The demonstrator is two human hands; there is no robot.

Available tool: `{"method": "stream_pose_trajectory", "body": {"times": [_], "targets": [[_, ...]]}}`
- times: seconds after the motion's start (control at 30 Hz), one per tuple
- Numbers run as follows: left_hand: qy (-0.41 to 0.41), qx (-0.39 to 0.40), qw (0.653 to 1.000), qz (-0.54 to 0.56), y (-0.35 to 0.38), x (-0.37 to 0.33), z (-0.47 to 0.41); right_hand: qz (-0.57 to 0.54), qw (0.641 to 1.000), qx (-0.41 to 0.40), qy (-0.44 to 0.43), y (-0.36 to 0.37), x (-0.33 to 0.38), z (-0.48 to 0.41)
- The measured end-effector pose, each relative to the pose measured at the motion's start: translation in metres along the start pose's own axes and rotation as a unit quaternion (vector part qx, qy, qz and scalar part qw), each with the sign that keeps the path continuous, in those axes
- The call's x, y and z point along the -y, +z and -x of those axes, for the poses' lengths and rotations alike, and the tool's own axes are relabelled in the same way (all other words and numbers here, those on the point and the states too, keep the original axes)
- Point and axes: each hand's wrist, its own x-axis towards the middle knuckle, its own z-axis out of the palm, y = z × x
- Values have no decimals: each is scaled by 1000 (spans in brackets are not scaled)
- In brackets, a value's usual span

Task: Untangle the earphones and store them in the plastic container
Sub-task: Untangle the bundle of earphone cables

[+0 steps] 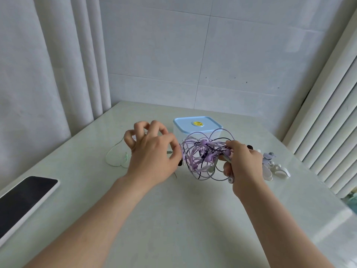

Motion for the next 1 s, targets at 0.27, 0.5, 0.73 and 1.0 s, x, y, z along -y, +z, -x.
{"method": "stream_pose_trajectory", "body": {"times": [0.27,0.5,0.73,1.0], "targets": [[-124,21,946,300,-5,3,-12,14,982,132,131,-2,-2,-5],[-141,84,964,208,-9,2,-9,-14,982,145,118,3,-5,-7],[-167,163,931,280,-18,-9,-9,53,989,131,37,5,-15,-8],[-212,-7,875,434,-16,0,-19,159,977,87,-109,2,-15,-6]]}}
